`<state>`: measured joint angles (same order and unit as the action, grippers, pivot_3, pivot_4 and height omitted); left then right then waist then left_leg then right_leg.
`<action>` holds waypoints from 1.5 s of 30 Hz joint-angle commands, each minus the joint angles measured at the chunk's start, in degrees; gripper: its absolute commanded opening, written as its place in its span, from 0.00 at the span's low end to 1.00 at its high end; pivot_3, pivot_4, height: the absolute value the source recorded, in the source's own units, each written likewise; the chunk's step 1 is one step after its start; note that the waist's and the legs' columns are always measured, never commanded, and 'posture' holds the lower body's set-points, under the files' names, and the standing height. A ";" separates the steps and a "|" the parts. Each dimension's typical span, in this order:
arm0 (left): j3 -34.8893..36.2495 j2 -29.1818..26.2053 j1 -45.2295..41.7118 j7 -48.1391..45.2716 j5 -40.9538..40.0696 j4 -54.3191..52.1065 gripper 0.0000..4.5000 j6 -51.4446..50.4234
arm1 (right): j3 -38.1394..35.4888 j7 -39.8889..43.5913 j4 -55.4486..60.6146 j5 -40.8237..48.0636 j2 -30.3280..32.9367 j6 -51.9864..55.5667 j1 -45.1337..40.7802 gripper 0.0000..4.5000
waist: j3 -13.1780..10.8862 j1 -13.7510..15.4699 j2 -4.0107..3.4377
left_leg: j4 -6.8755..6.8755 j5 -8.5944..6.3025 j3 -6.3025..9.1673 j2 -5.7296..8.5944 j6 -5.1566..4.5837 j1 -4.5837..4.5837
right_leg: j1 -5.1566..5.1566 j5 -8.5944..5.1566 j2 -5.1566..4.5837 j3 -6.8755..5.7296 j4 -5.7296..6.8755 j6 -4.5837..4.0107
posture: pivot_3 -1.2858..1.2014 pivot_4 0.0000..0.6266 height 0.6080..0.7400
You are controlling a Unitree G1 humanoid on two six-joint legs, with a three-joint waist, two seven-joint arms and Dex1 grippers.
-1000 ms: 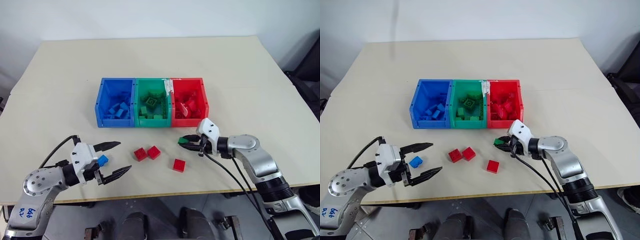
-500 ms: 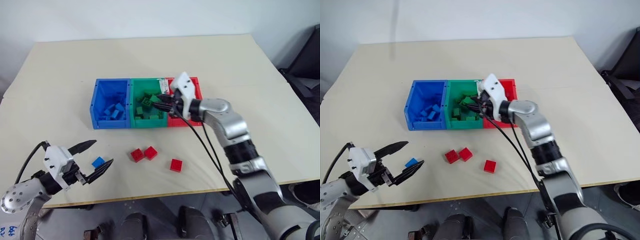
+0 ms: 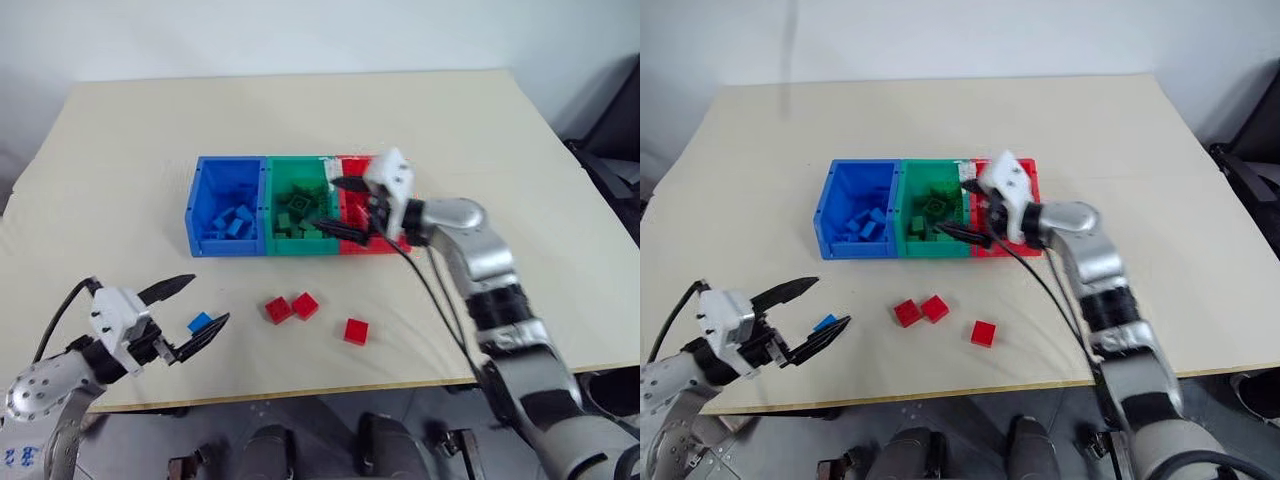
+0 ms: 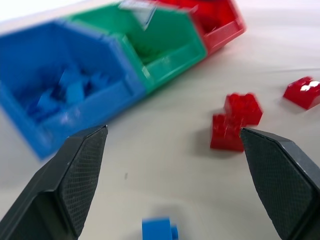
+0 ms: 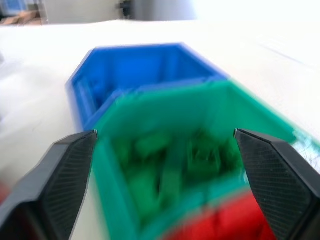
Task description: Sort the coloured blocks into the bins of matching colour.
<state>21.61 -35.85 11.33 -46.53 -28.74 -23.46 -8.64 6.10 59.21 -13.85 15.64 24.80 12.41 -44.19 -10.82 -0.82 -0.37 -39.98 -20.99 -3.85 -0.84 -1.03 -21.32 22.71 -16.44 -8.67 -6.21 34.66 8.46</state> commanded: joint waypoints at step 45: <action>-5.36 -5.30 -1.09 -11.15 0.68 0.42 1.00 2.99 | 8.94 -1.73 33.57 -0.10 16.02 22.83 20.77 0.32 | 0.01 0.76 0.00 | -0.09 -0.03 0.01 -0.09 0.04 0.10 | -0.11 0.03 0.05 -0.04 -0.16 0.05 | 0.52 0.24 1.00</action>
<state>14.78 -40.90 9.78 -58.07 -26.71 -20.67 -5.75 18.38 57.09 19.60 13.85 40.81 35.90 -21.91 -10.80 -0.06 -0.37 -40.07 -21.02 -3.83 -0.93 -0.98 -21.22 22.60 -16.41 -8.62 -6.25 34.50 8.51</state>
